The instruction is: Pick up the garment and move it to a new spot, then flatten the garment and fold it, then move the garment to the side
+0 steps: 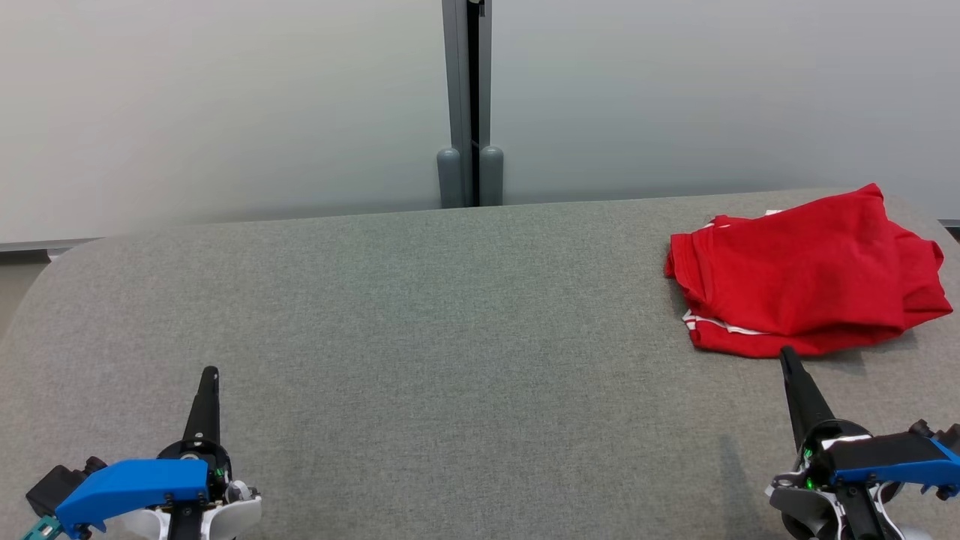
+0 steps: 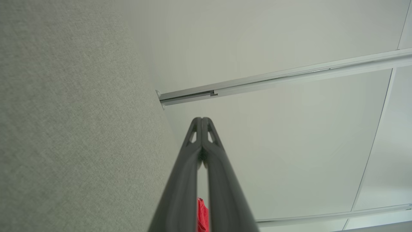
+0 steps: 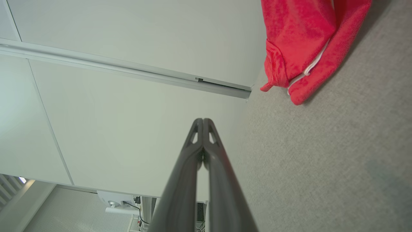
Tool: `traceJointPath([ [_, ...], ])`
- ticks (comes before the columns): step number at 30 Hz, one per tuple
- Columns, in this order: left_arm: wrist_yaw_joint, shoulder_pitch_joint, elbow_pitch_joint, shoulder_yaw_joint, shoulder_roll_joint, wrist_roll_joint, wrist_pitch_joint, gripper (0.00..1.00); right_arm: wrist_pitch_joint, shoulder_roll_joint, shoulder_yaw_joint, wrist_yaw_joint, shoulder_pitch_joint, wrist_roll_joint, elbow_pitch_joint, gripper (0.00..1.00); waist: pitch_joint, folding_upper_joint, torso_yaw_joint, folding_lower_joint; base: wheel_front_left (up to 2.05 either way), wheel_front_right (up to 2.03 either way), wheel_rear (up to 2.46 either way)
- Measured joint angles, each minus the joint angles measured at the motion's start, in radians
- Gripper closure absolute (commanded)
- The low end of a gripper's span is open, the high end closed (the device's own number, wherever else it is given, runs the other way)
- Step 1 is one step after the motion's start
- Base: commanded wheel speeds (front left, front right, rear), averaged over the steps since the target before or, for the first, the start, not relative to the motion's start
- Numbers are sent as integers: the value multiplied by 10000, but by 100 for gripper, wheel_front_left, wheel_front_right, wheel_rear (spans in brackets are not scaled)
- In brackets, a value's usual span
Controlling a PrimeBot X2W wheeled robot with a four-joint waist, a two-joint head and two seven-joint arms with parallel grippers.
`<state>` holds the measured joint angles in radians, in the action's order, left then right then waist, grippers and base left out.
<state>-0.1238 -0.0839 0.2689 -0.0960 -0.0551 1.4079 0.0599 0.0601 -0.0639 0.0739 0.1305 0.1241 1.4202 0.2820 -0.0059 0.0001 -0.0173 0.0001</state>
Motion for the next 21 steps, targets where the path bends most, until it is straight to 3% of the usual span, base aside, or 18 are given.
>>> traceJointPath([
  [21,-4,-128,-159,-138,33,1450,395,100,393,94,299,0,-53,1350,-257,100,63,0,122,0,0,0,0],
])
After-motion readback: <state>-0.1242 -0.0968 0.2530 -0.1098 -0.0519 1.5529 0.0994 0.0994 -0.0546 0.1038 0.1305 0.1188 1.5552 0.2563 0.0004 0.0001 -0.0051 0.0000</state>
